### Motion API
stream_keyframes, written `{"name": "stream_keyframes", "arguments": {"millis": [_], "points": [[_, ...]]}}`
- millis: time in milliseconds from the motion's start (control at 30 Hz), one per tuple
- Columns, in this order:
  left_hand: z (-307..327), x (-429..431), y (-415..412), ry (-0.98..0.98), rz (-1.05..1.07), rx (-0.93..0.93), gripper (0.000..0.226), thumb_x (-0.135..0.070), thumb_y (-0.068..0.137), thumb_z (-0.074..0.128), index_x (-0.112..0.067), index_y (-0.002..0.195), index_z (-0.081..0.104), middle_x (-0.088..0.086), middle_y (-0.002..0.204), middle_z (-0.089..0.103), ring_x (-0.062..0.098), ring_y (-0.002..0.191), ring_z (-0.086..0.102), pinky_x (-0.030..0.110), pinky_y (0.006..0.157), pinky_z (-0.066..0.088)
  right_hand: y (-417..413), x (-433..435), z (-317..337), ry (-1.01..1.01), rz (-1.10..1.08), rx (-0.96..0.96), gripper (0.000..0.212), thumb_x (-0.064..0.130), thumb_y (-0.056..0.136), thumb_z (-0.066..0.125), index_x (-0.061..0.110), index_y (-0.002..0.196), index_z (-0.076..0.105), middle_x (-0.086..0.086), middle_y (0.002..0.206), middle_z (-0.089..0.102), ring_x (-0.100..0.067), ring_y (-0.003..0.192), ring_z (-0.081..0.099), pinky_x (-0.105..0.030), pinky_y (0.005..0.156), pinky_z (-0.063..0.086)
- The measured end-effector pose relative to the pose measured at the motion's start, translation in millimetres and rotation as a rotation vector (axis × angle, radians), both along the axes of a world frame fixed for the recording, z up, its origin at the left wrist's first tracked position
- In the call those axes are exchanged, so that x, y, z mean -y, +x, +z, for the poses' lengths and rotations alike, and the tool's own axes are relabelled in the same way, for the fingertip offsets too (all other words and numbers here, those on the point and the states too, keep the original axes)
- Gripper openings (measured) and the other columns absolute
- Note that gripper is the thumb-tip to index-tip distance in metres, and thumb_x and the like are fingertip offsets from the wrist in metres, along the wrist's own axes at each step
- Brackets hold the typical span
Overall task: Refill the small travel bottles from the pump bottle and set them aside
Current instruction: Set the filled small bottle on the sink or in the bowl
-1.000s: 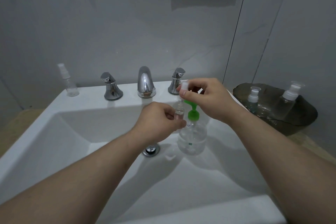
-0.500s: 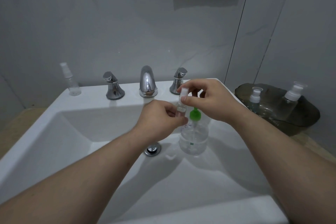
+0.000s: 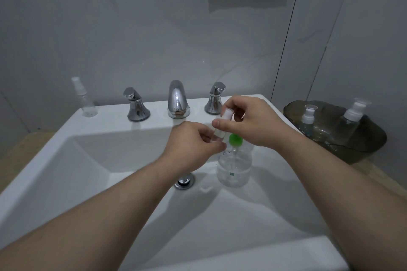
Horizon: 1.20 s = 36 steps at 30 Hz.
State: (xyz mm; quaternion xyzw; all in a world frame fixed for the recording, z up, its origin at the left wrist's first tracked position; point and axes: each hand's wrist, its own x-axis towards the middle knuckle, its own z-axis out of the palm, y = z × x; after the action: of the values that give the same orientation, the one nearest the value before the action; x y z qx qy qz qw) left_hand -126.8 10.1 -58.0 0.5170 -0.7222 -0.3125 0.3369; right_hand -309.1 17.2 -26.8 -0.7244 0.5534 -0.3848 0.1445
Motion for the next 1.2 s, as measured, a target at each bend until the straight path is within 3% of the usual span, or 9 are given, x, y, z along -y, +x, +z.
{"name": "stream_keyframes", "arguments": {"millis": [200,267,367,533,667,800,933,1067,1200], "points": [[-1.3,0.4,-0.2,-0.003,-0.002,-0.018,0.017,-0.033,0.075,0.088,-0.024,0.086,0.079,-0.009,0.079,0.076,0.000,0.071,0.068,0.007,0.059,0.046,-3.2,-1.0,2.8,0.010,0.110,0.065,0.020,0.023,0.084,0.086,0.026,0.099,0.074,0.008,0.076,0.068,-0.007,0.060,0.049,-0.020,0.059,0.044],[-1.5,-0.1,-0.4,-0.015,-0.012,-0.028,0.016,-0.033,0.077,0.088,-0.023,0.085,0.078,-0.007,0.080,0.076,0.003,0.073,0.068,0.011,0.062,0.049,-3.3,-2.6,4.5,-0.008,0.082,0.021,0.017,0.032,0.083,0.087,0.026,0.092,0.074,0.010,0.070,0.065,-0.005,0.055,0.044,-0.018,0.056,0.038],[-1.4,-1.3,-1.8,-0.041,-0.018,-0.008,0.018,-0.035,0.075,0.088,-0.025,0.083,0.074,-0.007,0.079,0.074,0.005,0.069,0.065,0.019,0.064,0.052,-1.9,-1.9,4.2,0.015,-0.031,-0.006,0.039,0.048,0.078,0.087,0.014,0.075,0.067,0.012,0.058,0.055,-0.004,0.050,0.045,-0.014,0.049,0.034],[0.4,-1.8,-2.2,-0.070,-0.001,-0.021,0.023,-0.037,0.076,0.088,-0.024,0.080,0.070,-0.012,0.073,0.067,-0.004,0.059,0.053,0.009,0.055,0.040,2.5,-1.6,0.6,0.049,-0.130,-0.060,0.058,0.066,0.085,0.068,0.013,0.063,0.058,0.008,0.052,0.049,-0.007,0.047,0.043,-0.021,0.047,0.033],[0.6,-1.9,-2.2,-0.076,-0.004,-0.044,0.027,-0.040,0.076,0.088,-0.025,0.084,0.067,-0.011,0.072,0.065,-0.002,0.058,0.053,0.013,0.057,0.042,3.5,-5.8,5.4,0.104,-0.077,0.003,0.052,0.060,0.100,0.051,0.034,0.057,0.064,0.014,0.052,0.054,-0.005,0.055,0.050,-0.027,0.059,0.039],[2.2,-3.0,-2.2,-0.026,-0.034,-0.135,0.019,-0.034,0.081,0.086,-0.025,0.089,0.071,-0.008,0.077,0.070,0.012,0.059,0.070,0.029,0.059,0.055,2.4,-3.1,6.5,0.143,-0.070,0.008,0.028,0.048,0.089,0.052,0.025,0.083,0.066,0.000,0.088,0.068,-0.020,0.085,0.062,-0.041,0.078,0.050],[2.9,-4.5,-3.4,0.061,-0.058,-0.303,0.017,-0.018,0.085,0.084,-0.011,0.096,0.074,0.002,0.080,0.069,0.019,0.056,0.071,0.026,0.055,0.057,0.9,0.1,2.3,0.102,-0.020,0.121,0.007,0.025,0.093,0.068,0.026,0.087,0.066,0.002,0.082,0.063,-0.013,0.070,0.055,-0.029,0.064,0.046],[2.1,0.7,-6.2,0.174,-0.049,-0.457,0.014,-0.024,0.096,0.072,-0.010,0.095,0.075,0.006,0.090,0.071,0.025,0.068,0.076,0.038,0.075,0.063,-3.9,2.9,-1.3,0.037,-0.042,0.078,0.023,0.044,0.092,0.073,0.023,0.083,0.068,0.002,0.072,0.063,-0.009,0.059,0.052,-0.023,0.055,0.043],[1.2,1.6,-9.0,0.191,-0.068,-0.508,0.013,-0.011,0.103,0.059,-0.009,0.098,0.071,0.009,0.098,0.069,0.024,0.074,0.077,0.035,0.082,0.063,-4.1,4.2,-0.8,0.061,-0.191,-0.030,0.048,0.064,0.088,0.067,0.021,0.067,0.065,0.004,0.058,0.058,-0.006,0.049,0.047,-0.024,0.050,0.036]]}}
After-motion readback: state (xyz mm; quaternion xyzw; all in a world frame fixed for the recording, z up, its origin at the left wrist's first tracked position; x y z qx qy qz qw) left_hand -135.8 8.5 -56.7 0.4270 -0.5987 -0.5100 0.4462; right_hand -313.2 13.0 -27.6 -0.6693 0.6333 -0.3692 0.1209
